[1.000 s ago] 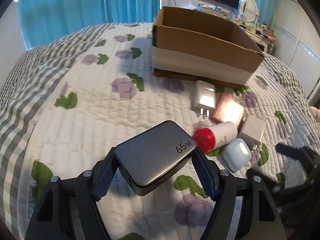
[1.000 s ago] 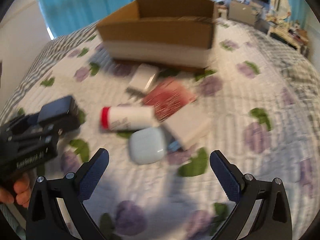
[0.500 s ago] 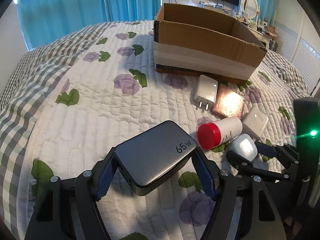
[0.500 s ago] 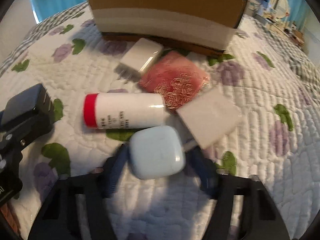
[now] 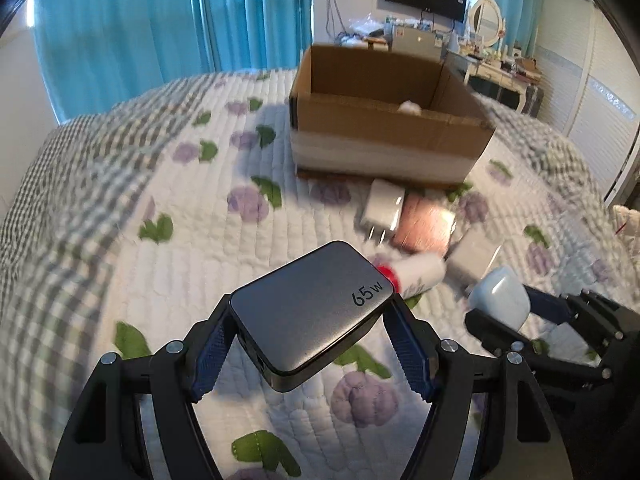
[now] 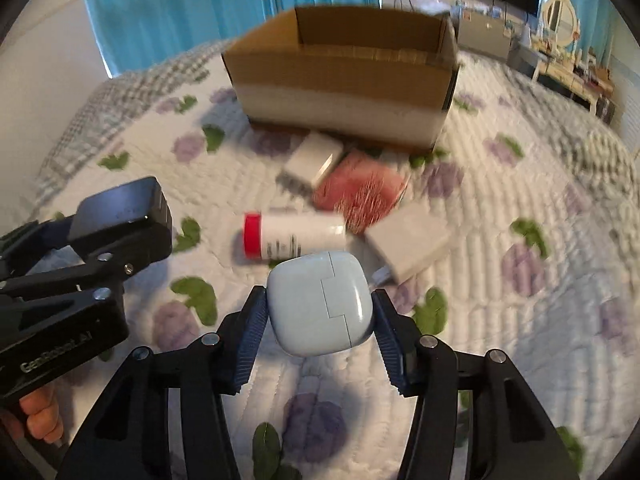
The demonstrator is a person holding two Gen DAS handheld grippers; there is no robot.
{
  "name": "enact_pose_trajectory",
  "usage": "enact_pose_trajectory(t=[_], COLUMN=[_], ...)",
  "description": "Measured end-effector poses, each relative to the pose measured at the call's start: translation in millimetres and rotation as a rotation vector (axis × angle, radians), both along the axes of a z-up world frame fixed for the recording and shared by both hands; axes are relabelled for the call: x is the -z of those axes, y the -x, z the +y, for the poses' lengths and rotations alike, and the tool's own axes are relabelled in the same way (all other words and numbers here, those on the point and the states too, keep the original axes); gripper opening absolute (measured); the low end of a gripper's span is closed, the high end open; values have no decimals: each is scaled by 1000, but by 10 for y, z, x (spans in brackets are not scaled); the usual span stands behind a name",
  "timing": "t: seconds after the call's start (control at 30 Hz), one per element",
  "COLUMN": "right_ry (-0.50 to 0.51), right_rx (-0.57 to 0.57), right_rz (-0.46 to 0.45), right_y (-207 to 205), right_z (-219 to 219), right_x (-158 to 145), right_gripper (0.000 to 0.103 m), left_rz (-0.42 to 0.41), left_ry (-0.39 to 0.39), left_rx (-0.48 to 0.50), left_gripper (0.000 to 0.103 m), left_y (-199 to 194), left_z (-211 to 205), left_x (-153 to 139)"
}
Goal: Organize rigid objects
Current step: 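Carry the power brick and earbuds case into the box and open both grippers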
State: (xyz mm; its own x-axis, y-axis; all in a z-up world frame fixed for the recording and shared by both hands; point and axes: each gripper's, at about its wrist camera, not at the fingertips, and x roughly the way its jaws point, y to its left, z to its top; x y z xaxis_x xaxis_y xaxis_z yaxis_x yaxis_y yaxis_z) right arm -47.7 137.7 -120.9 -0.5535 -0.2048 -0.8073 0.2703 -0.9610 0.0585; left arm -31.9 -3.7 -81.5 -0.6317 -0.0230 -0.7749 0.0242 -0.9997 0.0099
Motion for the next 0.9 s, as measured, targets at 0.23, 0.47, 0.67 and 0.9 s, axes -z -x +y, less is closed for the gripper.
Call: enact_pose_trajectory(t=[0.23,0.47,0.67,0.9], right_ry=[24,33,16,7], right_rx=[-12,-12,7,10], right_rz=[142,286,309,236], right_y=[217,688,1330,2028], right_z=[162,240,300,417], right_x=[-868,-1654,-1763,-1383], right_gripper=[52,52,52,52], left_rz=[122,205,189,69], left_ry=[-12,-8,53,51], left_rx=[38,84,109,130], left_gripper=[74,74,74,74], left_y=[254,911,1616,2216], left_z=[69,158,311,478], left_x=[-702,-1237,-1118,-467])
